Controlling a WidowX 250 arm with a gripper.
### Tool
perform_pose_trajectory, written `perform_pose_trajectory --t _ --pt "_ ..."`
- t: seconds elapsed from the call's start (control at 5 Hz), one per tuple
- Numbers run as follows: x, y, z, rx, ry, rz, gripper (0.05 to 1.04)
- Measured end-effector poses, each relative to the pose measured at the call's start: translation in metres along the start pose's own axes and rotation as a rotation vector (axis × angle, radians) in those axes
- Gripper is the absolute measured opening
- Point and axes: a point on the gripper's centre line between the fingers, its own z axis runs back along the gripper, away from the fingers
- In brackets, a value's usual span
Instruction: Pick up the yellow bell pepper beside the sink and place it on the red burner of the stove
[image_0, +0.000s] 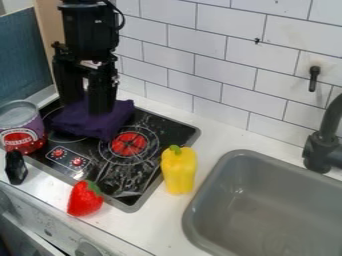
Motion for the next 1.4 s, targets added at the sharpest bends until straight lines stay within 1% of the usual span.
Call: perform_pose_trajectory --t 0.2,0.4,0.6,0.8,1.0,1.2,1.4 --pt "-0.001 -0.001 -0.008 -0.010 0.029 -0.001 1.001" --pt "0.000 -0.022 -0.009 0.004 0.030 -0.036 1.001" --pt "0.007 -0.051 -0.006 0.047 0.014 -0.079 1.001" --pt "0.011 -0.064 -0.007 0.051 0.008 -0.128 1.001" --pt "0.026 -0.073 -0.015 0.091 -0.036 -0.164 1.001" --pt "0.037 -0.079 -0.024 0.133 -0.049 -0.207 1.001" --pt "0.044 -0.083 -0.029 0.138 -0.067 -0.263 1.001"
